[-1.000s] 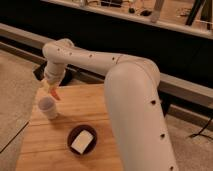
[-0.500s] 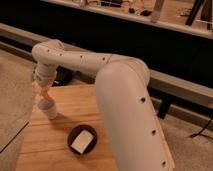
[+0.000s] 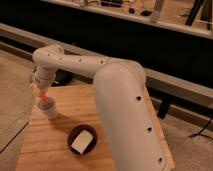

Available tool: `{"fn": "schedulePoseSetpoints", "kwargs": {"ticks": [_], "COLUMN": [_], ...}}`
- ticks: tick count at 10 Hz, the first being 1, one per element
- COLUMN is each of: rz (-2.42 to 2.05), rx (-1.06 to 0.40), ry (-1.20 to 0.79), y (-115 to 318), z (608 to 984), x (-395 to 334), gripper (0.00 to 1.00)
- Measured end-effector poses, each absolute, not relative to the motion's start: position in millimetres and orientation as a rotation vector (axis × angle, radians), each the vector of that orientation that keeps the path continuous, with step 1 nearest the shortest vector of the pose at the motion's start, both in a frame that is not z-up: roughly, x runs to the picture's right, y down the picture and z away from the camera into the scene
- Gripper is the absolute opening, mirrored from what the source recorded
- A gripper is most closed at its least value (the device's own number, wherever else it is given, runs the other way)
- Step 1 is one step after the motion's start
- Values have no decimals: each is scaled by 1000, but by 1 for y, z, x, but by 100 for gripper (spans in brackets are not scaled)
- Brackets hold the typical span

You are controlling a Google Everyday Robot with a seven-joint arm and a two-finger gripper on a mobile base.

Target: Place the pepper in the ceramic cup

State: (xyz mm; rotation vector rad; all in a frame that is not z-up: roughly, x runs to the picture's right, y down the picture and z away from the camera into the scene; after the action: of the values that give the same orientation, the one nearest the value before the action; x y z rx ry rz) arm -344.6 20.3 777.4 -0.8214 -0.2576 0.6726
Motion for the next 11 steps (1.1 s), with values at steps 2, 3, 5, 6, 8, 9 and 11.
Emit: {"fn": "schedulePoseSetpoints", "kwargs": {"ticks": [2,3,5,6,8,9,11], "rz": [669,667,655,648,639,634,631], "rx": [-823,-825,-837,-845,-859,-867,-874], "ry": [-257,-254,-247,-244,-240,-239,-238], "y": [26,29,38,42,49,52,55], "z": [784,786,787,787,787,787,788], "x": [-344,-343,-341,-340,-339,-338,-338], "gripper": [0,0,0,0,0,1,15]}}
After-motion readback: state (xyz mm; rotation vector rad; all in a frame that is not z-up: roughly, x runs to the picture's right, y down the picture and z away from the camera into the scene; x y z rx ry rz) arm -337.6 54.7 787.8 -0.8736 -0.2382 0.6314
